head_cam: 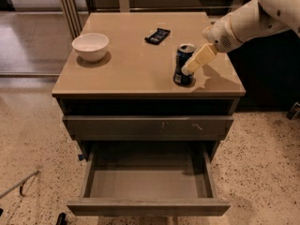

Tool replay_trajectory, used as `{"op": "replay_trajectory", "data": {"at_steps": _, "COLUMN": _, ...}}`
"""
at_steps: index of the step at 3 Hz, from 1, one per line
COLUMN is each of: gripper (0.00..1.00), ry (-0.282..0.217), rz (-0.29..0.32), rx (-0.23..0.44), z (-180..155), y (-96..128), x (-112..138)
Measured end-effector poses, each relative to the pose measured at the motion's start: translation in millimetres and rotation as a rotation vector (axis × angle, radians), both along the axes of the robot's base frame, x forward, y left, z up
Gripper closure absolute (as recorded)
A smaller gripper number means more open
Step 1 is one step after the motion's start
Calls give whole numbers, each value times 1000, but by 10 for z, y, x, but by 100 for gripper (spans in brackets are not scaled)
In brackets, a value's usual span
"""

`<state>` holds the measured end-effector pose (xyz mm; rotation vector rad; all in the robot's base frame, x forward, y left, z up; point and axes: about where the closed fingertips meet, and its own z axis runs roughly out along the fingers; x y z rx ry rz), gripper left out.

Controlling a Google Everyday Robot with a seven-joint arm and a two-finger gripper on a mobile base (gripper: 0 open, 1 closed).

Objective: Place pepsi can into middle drawer

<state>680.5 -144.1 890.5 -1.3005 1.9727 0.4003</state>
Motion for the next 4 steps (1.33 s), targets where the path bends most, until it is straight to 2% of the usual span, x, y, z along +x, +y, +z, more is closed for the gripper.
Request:
{"op": "replay_trajectory", "data": {"at_steps": 1, "gripper": 4, "ry": 39, "rz": 51, "rx": 17, "z": -118, "y": 215, "x": -40}}
{"op": "replay_trajectory", "data": {"at_steps": 2, "gripper": 27, "ry": 57, "rz": 82, "rx": 23, "z": -179, "y": 341, "x": -80}}
{"op": "replay_trajectory", "data": {"at_steps": 3, "gripper": 58, "ry": 57, "rz": 82, "rx": 23, "z": -179, "y": 342, "x": -80}}
{"op": "replay_trajectory", "data": {"at_steps": 4, "gripper": 81, "ry": 57, "rz": 82, "rx": 23, "z": -180, "y": 342, "x": -80}}
